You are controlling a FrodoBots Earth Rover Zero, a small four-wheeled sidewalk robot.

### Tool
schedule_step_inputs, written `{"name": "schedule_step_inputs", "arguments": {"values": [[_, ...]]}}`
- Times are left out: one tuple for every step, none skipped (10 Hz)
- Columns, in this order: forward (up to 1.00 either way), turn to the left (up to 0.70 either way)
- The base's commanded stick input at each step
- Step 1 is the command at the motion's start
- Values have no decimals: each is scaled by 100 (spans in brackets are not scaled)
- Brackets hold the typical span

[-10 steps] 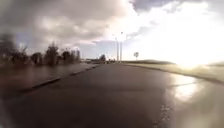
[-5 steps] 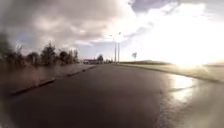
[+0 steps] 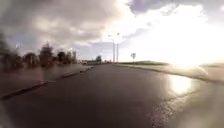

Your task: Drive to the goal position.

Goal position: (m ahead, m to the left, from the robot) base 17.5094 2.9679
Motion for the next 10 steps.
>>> {"name": "schedule_step_inputs", "arguments": {"values": [[70,0],[70,-5],[70,-14],[70,-14],[70,-14],[70,-14],[70,-14],[70,-14],[70,-14],[70,-14]]}}
